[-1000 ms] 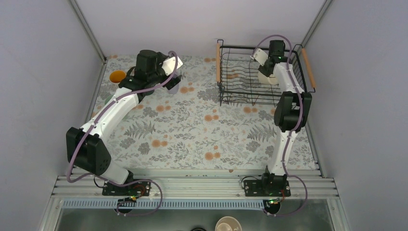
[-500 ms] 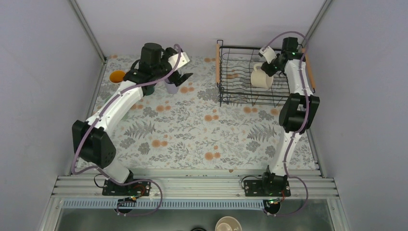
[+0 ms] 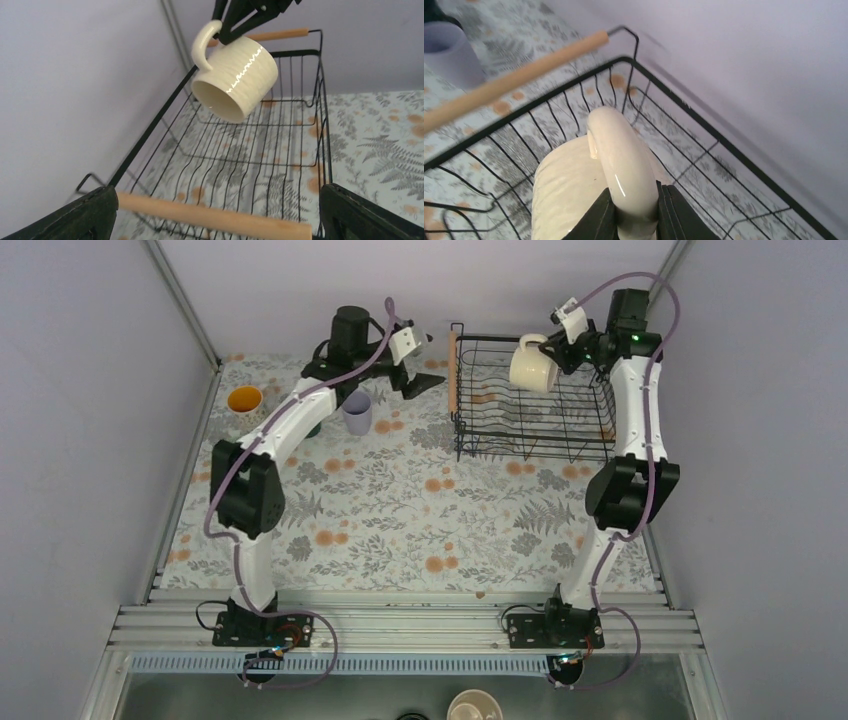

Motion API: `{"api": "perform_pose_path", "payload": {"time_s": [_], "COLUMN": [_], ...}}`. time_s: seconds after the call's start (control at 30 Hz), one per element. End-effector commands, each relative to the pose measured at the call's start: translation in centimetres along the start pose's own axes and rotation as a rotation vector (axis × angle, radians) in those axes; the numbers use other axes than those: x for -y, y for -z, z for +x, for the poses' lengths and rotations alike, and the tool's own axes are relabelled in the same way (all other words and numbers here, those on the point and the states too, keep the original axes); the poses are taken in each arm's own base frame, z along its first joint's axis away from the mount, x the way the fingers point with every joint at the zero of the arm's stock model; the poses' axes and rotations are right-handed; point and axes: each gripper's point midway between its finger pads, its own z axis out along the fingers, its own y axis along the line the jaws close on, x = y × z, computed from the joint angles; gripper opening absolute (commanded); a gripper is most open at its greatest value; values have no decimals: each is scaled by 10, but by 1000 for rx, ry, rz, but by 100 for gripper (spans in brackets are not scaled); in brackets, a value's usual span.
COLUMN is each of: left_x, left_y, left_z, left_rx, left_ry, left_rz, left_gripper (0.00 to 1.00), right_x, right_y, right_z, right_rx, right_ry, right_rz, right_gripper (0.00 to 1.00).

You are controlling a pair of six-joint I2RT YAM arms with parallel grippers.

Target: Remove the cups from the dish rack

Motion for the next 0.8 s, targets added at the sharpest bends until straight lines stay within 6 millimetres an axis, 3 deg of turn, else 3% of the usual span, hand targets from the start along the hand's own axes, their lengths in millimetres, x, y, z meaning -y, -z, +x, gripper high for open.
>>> {"api": "perform_pose_path", "payload": {"time_s": [0.0, 0.13, 0.3, 0.47, 0.77], "left_x": [13, 20, 23, 28, 53], "left_y": [-25, -40, -52, -69, -74], "left_z": [-32, -40, -50, -53, -62], "left_rx": [150, 196, 243, 265, 301], "left_ry": [2, 17, 64, 81, 125], "left_rz": [154, 236, 352, 408, 526], "left_gripper": [100, 100, 100, 100, 94], "right_x": [-27, -41, -55, -67, -81], "right_y": [59, 83, 98, 103, 102], "right_z": [-80, -105, -126, -136, -141], "right_rx": [238, 326, 405, 458, 491], "right_ry": [54, 59, 47, 7, -16], "right_rz": [-52, -98, -168, -266, -342], "right_gripper": [3, 3, 3, 3, 3]}}
